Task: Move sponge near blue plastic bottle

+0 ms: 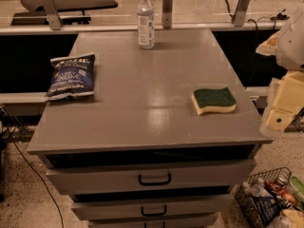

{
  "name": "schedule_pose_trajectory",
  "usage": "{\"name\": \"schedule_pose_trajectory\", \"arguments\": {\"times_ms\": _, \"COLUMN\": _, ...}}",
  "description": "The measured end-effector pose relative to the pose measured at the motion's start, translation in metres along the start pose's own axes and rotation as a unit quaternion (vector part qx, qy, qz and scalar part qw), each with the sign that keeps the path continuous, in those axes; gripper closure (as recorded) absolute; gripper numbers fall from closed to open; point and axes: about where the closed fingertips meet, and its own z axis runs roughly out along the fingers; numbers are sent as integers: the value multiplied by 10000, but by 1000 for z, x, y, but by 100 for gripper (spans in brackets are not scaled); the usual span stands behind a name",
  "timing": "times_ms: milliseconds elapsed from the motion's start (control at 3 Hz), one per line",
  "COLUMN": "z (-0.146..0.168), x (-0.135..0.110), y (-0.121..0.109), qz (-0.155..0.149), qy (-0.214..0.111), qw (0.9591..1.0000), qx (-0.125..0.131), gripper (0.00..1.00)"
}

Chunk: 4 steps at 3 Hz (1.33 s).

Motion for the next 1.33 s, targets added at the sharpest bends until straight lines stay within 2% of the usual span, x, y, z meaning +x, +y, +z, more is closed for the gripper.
{"name": "schedule_pose_trajectory", "arguments": {"times_ms": 333, "z": 0, "x": 0, "y": 0, "qz": 0, "qy": -2, "qw": 10000, "qx": 1, "gripper": 0}}
{"name": "schedule_pose_trajectory", "arguments": {"times_ms": 667, "z": 22, "x": -10, "y": -6, "qz": -5, "qy": -188, "qw": 9998, "qx": -44, "gripper": 0}}
{"name": "schedule_pose_trajectory", "arguments": {"times_ms": 1333, "z": 106, "x": -29, "y": -32, "qz": 182, "qy": -517, "qw": 9984, "qx": -155, "gripper": 0}}
